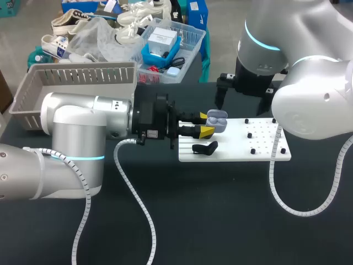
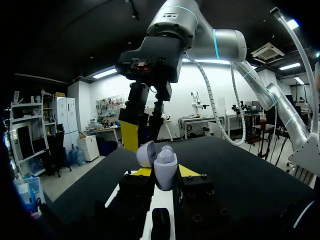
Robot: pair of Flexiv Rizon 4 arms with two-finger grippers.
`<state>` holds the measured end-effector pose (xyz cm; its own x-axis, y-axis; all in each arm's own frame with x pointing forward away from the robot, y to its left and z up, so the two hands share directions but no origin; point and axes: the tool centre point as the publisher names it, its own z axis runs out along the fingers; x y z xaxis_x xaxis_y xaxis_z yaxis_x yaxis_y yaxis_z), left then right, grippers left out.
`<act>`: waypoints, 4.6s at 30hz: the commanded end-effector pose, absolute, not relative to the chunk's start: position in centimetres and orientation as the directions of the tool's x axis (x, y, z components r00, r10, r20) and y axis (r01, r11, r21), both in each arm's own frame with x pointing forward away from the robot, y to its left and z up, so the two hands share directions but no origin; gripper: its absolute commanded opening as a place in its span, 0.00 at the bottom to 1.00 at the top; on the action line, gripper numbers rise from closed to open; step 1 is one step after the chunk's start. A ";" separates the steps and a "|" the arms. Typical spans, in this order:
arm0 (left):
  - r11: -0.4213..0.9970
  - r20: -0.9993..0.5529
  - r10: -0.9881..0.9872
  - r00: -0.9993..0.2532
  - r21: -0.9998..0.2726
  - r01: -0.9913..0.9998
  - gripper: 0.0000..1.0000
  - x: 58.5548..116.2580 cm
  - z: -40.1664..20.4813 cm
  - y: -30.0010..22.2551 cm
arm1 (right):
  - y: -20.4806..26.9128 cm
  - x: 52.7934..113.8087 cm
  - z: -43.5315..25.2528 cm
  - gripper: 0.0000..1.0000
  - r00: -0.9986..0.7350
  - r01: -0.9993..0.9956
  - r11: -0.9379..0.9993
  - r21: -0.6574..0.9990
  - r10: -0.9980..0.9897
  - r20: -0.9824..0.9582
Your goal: Pick up each earbud case from the left stands, insert the matching earbuds, close the lid, and place the case in the box.
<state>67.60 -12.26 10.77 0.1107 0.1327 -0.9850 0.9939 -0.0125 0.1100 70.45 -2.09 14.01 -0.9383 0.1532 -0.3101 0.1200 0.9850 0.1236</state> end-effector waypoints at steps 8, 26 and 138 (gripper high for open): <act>-0.006 -0.985 0.133 0.112 0.112 0.994 0.00 67.5 10.8 -12.3 | -2.0 68.1 14.6 1.00 -0.945 0.087 0.989 0.116 0.119 -0.306; -0.006 -0.985 0.133 0.112 0.112 0.994 0.00 67.5 10.8 -12.3 | -2.2 67.9 17.9 1.00 -0.901 0.004 0.986 0.165 0.075 -0.428; -0.006 -0.985 0.133 0.112 0.112 0.994 0.00 67.5 10.8 -12.3 | 0.7 66.7 14.3 0.47 -0.067 -0.995 0.072 -0.067 -0.995 -0.072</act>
<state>67.57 -12.25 10.77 0.1109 0.1321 -0.9850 0.9938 -0.0122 0.1102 66.86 0.75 14.54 -0.0660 -0.9954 -0.0688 -0.9956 0.0703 -0.0622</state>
